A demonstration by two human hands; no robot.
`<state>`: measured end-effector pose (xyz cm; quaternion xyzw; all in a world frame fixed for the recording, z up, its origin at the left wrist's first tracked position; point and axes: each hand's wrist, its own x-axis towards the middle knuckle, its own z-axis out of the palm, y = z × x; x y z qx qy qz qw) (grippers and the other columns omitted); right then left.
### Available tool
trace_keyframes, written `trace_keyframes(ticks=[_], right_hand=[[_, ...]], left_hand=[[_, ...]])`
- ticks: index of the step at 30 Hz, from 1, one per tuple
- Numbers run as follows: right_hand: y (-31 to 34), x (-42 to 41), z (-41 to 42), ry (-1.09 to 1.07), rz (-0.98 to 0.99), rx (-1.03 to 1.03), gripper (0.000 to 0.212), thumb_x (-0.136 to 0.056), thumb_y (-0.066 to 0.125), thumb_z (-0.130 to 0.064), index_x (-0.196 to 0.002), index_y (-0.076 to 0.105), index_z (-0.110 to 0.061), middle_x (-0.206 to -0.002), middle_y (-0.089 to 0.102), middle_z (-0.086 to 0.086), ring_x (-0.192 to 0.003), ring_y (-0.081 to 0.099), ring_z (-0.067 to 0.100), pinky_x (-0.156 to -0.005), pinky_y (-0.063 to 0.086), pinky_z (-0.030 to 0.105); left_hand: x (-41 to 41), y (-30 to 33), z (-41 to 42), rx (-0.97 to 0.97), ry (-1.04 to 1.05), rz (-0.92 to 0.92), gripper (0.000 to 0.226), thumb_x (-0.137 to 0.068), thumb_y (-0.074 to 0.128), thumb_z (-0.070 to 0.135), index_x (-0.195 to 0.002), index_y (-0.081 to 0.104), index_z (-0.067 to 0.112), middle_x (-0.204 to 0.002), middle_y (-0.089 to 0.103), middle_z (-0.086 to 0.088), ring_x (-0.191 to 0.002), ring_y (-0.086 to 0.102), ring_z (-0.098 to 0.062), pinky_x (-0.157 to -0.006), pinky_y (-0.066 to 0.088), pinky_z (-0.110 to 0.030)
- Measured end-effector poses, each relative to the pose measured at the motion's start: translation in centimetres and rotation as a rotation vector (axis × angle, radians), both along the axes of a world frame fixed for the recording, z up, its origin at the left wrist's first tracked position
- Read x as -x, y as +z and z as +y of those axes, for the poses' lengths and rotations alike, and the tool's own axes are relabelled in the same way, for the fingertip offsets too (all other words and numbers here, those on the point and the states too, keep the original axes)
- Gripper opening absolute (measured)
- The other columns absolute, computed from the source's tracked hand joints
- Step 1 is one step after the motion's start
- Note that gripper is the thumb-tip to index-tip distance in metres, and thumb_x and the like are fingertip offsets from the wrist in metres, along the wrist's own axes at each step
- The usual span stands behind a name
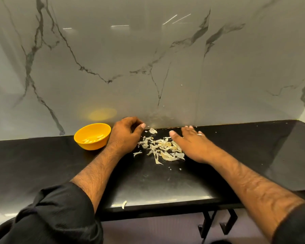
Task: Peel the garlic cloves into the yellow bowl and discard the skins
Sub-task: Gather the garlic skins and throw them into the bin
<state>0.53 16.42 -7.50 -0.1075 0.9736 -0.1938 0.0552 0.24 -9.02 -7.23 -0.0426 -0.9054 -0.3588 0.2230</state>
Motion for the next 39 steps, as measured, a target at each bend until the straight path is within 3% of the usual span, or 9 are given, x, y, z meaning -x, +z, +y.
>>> trace_keyframes(ticks=[3, 6, 8, 15, 19, 24, 28, 31, 39], right_hand=[[0.2, -0.8, -1.0, 0.149, -0.057, 0.115, 0.088, -0.099, 0.016, -0.079, -0.168, 0.019, -0.023, -0.175, 0.015, -0.003, -0.162, 0.007, 0.014, -0.132, 0.006, 0.042], [0.6, -0.9, 0.1, 0.119, 0.001, 0.396, 0.071, -0.100, 0.035, -0.075, -0.155, 0.047, -0.033, -0.157, 0.051, -0.010, -0.145, 0.046, 0.012, -0.117, 0.036, 0.034], [0.2, -0.3, 1.3, -0.038, 0.206, 0.215, 0.079, -0.099, 0.027, -0.079, -0.150, 0.051, -0.024, -0.149, 0.058, -0.001, -0.136, 0.055, 0.018, -0.112, 0.046, 0.043], [-1.1, 1.3, -0.4, -0.130, 0.087, -0.132, 0.124, -0.082, -0.007, -0.094, -0.165, 0.024, -0.007, -0.175, 0.009, 0.016, -0.163, 0.002, 0.029, -0.130, 0.003, 0.054], [-0.9, 0.7, -2.6, 0.003, 0.093, -0.042, 0.120, -0.082, -0.005, -0.094, -0.165, 0.024, -0.012, -0.175, 0.014, 0.009, -0.163, 0.007, 0.022, -0.132, 0.005, 0.049], [-0.3, -0.8, -0.8, 0.186, -0.018, 0.383, 0.086, -0.089, 0.028, -0.089, -0.155, 0.045, -0.038, -0.156, 0.051, -0.009, -0.141, 0.049, 0.013, -0.123, 0.037, 0.048], [-1.1, 0.8, 3.4, -0.108, 0.285, -0.027, 0.106, -0.089, 0.011, -0.090, -0.159, 0.038, -0.015, -0.169, 0.034, 0.010, -0.158, 0.027, 0.028, -0.127, 0.027, 0.051], [-1.5, 1.3, 5.6, -0.265, 0.160, -0.205, 0.128, -0.080, -0.006, -0.096, -0.162, 0.029, -0.006, -0.173, 0.020, 0.018, -0.162, 0.011, 0.031, -0.130, 0.015, 0.055], [-1.2, 0.0, -2.6, 0.081, 0.076, -0.162, 0.125, -0.077, -0.016, -0.095, -0.167, 0.008, -0.011, -0.176, -0.001, 0.007, -0.162, -0.006, 0.020, -0.132, -0.001, 0.051]], left_hand=[[-0.5, -0.3, -0.2, -0.042, 0.007, 0.045, 0.016, -0.103, 0.066, 0.039, -0.099, 0.075, 0.027, -0.091, 0.071, 0.011, -0.087, 0.068, -0.008, -0.081, 0.063, -0.042], [-1.2, -0.8, -0.8, -0.040, -0.014, 0.079, 0.022, -0.099, 0.071, 0.044, -0.084, 0.071, 0.027, -0.080, 0.069, 0.007, -0.076, 0.068, -0.014, -0.070, 0.063, -0.043], [-1.5, -1.3, -1.3, -0.028, -0.021, 0.099, 0.033, -0.094, 0.078, 0.045, -0.073, 0.065, 0.024, -0.071, 0.064, 0.004, -0.067, 0.063, -0.015, -0.062, 0.059, -0.041], [-1.3, -1.6, -0.7, -0.063, -0.010, 0.054, 0.041, -0.094, 0.077, 0.045, -0.071, 0.055, 0.020, -0.068, 0.060, 0.000, -0.063, 0.053, -0.012, -0.061, 0.052, -0.037], [-1.1, -1.4, -1.0, -0.186, -0.050, 0.045, 0.044, -0.100, 0.063, 0.059, -0.078, 0.057, 0.022, -0.070, 0.058, 0.005, -0.065, 0.052, -0.011, -0.063, 0.048, -0.036], [-1.5, -1.0, -1.3, -0.313, -0.064, 0.001, 0.076, -0.093, 0.042, 0.085, -0.094, 0.066, 0.012, -0.096, 0.070, -0.015, -0.094, 0.067, -0.035, -0.085, 0.056, -0.057], [-2.3, -0.6, -1.0, -0.285, -0.102, -0.011, 0.085, -0.094, 0.034, 0.085, -0.103, 0.063, 0.007, -0.107, 0.069, -0.019, -0.098, 0.065, -0.029, -0.091, 0.054, -0.056], [-2.4, -0.7, -0.6, -0.191, -0.100, -0.025, 0.075, -0.098, 0.028, 0.081, -0.098, 0.059, 0.013, -0.094, 0.065, -0.008, -0.087, 0.060, -0.019, -0.080, 0.052, -0.049], [-1.8, -1.2, -0.5, -0.177, -0.026, -0.064, 0.082, -0.099, 0.019, 0.082, -0.108, 0.065, 0.015, -0.104, 0.072, -0.009, -0.101, 0.068, -0.024, -0.089, 0.053, -0.040]])
